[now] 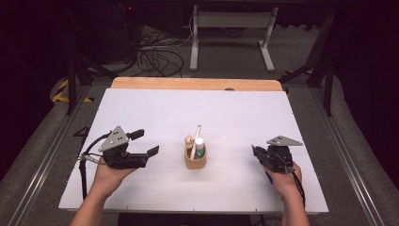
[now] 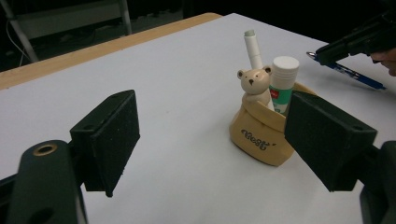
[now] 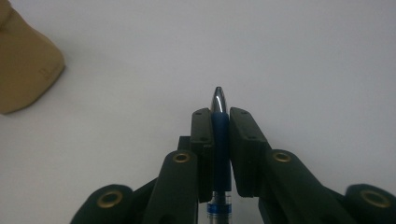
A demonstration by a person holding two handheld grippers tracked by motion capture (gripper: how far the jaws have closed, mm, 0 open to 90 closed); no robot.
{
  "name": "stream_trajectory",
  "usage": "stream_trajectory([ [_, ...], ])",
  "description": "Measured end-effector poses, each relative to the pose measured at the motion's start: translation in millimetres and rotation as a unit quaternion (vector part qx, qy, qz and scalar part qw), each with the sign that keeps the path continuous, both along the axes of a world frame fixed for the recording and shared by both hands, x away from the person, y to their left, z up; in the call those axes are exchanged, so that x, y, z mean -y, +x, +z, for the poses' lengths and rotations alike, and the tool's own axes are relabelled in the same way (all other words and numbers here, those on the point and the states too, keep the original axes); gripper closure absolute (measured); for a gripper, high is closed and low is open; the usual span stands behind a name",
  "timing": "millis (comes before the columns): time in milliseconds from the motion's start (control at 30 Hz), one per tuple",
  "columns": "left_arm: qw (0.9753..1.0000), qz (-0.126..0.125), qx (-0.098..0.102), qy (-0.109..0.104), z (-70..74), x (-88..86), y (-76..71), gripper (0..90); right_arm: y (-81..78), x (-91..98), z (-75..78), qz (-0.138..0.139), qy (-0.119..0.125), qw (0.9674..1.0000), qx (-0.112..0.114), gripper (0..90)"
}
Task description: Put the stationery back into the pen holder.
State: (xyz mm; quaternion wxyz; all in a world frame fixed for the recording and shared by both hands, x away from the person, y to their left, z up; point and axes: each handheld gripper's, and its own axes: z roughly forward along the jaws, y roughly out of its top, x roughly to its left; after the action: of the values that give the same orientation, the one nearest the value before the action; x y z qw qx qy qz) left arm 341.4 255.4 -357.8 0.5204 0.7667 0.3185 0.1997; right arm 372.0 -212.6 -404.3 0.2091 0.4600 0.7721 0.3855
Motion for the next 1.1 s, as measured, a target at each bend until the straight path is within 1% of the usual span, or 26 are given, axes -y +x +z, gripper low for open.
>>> stream_trajectory([
  [100,1.0000,-0.004,0.001,0.000,0.5,3.6,-1.8,19.0,-2.7,-4.2,4.4,0.012,0.028,0.9992,0.026,81.5],
  [167,0.9999,-0.008,0.006,0.003,1.1,5.7,-2.2,19.1,-3.9,-7.4,7.1,0.022,0.038,0.9982,0.042,81.5],
  [200,0.9999,-0.010,0.005,0.000,1.1,7.2,-2.8,19.1,-4.7,-9.5,8.3,0.030,0.043,0.9971,0.056,81.5],
  [233,0.9999,-0.012,0.007,0.002,1.4,8.1,-3.0,19.2,-5.4,-12.1,9.9,0.034,0.047,0.9964,0.061,81.5],
  [267,0.9998,-0.017,0.005,-0.001,1.3,9.4,-3.4,19.4,-5.9,-14.6,11.5,0.040,0.050,0.9955,0.070,81.5],
  [333,0.9997,-0.025,0.008,-0.001,0.7,11.9,-4.1,21.7,-7.6,-20.0,15.3,0.057,0.070,0.9922,0.086,81.5],
  [367,0.9996,-0.028,0.006,-0.001,0.2,13.5,-4.6,22.6,-8.1,-23.2,17.4,0.061,0.072,0.9909,0.095,81.5],
  [400,0.9995,-0.031,-0.001,-0.004,-0.3,15.3,-5.6,22.8,-8.6,-26.8,19.4,0.069,0.077,0.9890,0.106,81.5],
  [467,0.9992,-0.039,0.005,-0.002,-0.5,17.7,-5.5,22.8,-9.0,-34.2,23.2,0.082,0.088,0.9857,0.118,81.5],
  [533,0.9990,-0.044,0.002,-0.002,-0.8,21.3,-6.7,22.7,-9.9,-42.5,26.7,0.094,0.092,0.9826,0.131,81.5],
  [567,0.9990,-0.045,0.003,-0.003,-1.2,22.9,-6.9,22.6,-10.0,-46.3,28.5,0.101,0.100,0.9807,0.134,81.5],
  [633,0.9987,-0.051,-0.001,-0.006,-1.9,26.0,-7.4,22.6,-10.7,-53.8,32.6,0.114,0.112,0.9768,0.143,81.5],
  [667,0.9987,-0.051,0.001,-0.005,-2.2,27.6,-7.2,22.6,-10.5,-57.3,34.7,0.121,0.115,0.9751,0.147,81.5],
  [700,0.9985,-0.055,0.002,-0.006,-2.4,29.6,-6.8,22.6,-10.3,-60.6,36.8,0.127,0.126,0.9728,0.147,81.5],
  [733,0.9982,-0.058,-0.004,-0.012,-2.8,32.4,-7.0,22.6,-10.4,-64.0,39.0,0.134,0.136,0.9702,0.150,81.5],
  [767,0.9982,-0.060,0.001,-0.012,-2.9,34.4,-6.3,22.6,-10.8,-67.6,41.2,0.139,0.145,0.9677,0.152,81.5],
  [833,0.9975,-0.069,-0.002,-0.018,-4.8,40.0,-6.8,22.7,-11.9,-75.3,44.6,0.154,0.153,0.9635,0.157,81.5],
  [867,0.9970,-0.074,-0.004,-0.019,-6.1,43.2,-7.2,22.8,-12.8,-79.1,45.9,0.163,0.157,0.9609,0.160,81.5],
  [933,0.9965,-0.083,-0.005,-0.011,-8.2,49.1,-8.7,23.0,-15.5,-86.0,48.0,0.175,0.171,0.9554,0.165,81.5],
  [967,0.9959,-0.090,-0.006,-0.012,-9.4,51.9,-9.5,24.0,-16.5,-89.1,48.8,0.181,0.177,0.9528,0.168,81.5],
  [1033,0.9952,-0.097,-0.009,-0.011,-11.1,56.6,-11.2,25.2,-19.9,-94.7,49.1,0.195,0.189,0.9458,0.178,81.4],
  [1067,0.9949,-0.100,-0.008,-0.010,-11.9,58.8,-11.6,25.5,-21.6,-97.5,48.6,0.202,0.200,0.9410,0.184,81.4],
  [1100,0.9945,-0.104,-0.010,-0.014,-13.1,61.2,-12.4,25.9,-23.5,-100.4,47.8,0.207,0.208,0.9380,0.184,81.4],
])
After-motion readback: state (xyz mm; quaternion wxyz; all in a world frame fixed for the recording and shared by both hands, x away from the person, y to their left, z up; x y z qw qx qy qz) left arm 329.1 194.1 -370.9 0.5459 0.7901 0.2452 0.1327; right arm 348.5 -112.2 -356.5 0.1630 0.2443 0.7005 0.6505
